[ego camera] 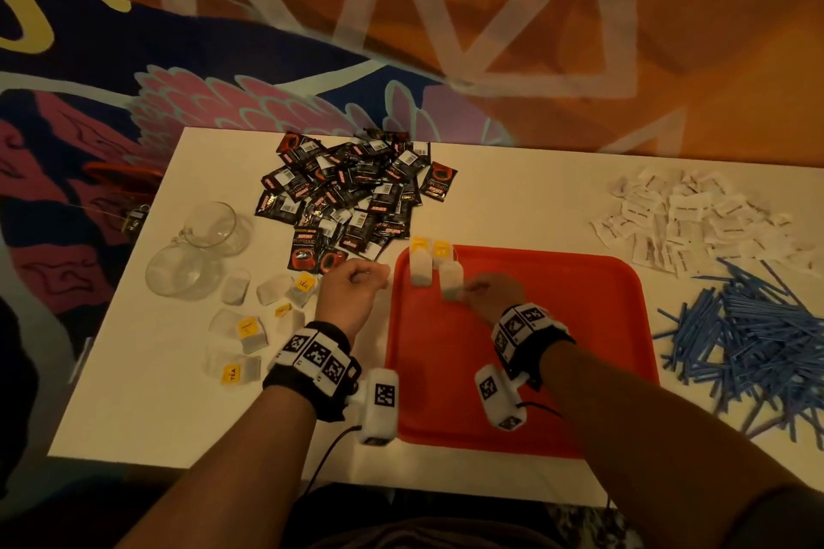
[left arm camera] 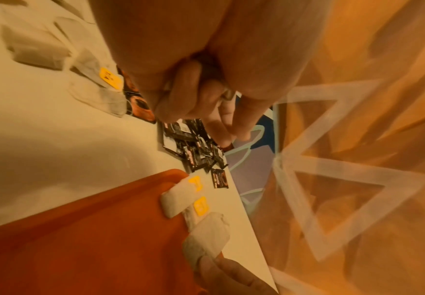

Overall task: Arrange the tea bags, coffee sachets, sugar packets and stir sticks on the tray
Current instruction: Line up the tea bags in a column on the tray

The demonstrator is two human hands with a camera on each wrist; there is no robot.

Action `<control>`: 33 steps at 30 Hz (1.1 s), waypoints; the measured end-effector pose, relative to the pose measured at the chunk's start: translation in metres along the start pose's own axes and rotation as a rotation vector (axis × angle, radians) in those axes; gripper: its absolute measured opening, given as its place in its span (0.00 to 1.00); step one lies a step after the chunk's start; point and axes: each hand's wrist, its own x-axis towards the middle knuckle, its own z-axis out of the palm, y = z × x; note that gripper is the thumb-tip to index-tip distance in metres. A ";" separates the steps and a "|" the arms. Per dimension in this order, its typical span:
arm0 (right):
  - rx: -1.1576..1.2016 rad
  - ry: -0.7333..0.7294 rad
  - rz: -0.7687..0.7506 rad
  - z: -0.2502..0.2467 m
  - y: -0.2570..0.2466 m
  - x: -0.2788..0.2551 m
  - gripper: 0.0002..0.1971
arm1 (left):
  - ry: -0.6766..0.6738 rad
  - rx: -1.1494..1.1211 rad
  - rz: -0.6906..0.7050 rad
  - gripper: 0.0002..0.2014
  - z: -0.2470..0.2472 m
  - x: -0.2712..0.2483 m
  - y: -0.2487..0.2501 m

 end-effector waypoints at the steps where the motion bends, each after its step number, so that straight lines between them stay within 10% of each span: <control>1: -0.035 0.000 0.016 0.004 0.001 0.006 0.12 | -0.003 0.010 -0.005 0.05 -0.003 0.000 -0.004; 17: 0.068 0.010 0.089 0.025 -0.015 0.049 0.03 | 0.052 -0.020 -0.124 0.07 -0.034 0.014 -0.031; 25: 0.092 0.041 0.127 0.012 -0.014 0.039 0.08 | -0.082 -0.354 -0.346 0.31 -0.020 0.018 -0.012; 33: 0.182 -0.047 -0.358 -0.013 -0.045 -0.009 0.06 | -0.290 -0.434 -0.381 0.41 0.000 0.007 0.020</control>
